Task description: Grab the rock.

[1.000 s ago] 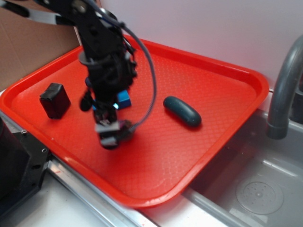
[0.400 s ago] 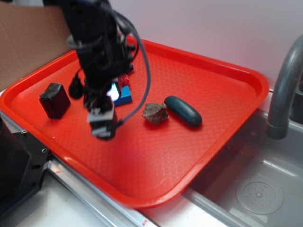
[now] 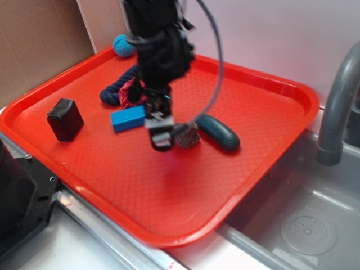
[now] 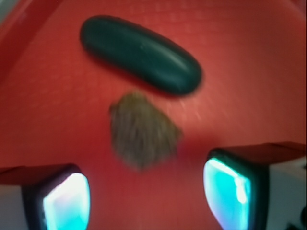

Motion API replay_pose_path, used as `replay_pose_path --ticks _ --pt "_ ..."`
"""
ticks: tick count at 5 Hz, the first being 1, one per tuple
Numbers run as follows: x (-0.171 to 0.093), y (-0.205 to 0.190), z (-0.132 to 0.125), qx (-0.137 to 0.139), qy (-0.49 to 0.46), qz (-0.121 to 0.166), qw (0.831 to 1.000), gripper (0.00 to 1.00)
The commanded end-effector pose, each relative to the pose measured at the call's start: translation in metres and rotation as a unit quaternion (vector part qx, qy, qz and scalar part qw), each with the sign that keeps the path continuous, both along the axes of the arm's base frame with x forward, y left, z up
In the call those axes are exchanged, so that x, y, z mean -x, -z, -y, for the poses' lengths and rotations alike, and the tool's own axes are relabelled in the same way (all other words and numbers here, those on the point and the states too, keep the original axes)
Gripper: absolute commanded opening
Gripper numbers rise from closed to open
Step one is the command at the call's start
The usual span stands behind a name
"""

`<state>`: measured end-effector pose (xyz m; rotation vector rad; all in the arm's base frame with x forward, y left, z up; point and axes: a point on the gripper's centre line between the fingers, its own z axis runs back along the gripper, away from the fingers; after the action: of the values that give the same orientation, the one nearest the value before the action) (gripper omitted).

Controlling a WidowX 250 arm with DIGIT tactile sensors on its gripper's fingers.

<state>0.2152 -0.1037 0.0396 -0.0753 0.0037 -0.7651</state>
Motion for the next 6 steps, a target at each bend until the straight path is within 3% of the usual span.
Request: replay_pose_path --ticks 1,3,4,5,6 --pt "-0.006 0.008 0.040 -0.004 0.069 0.008 0.998 0.00" --pt "0.006 -0.029 0.016 -0.010 -0.003 0.011 1.000 0.00" --pt "0.027 -0.079 -0.010 -0.006 -0.117 0.009 0.993 0.00" --pt "0.055 -0.114 -0.037 -0.033 -0.240 0.010 0.970 0.00" --pt "0.078 -0.143 -0.044 -0.054 -0.359 0.024 0.931 0.00"
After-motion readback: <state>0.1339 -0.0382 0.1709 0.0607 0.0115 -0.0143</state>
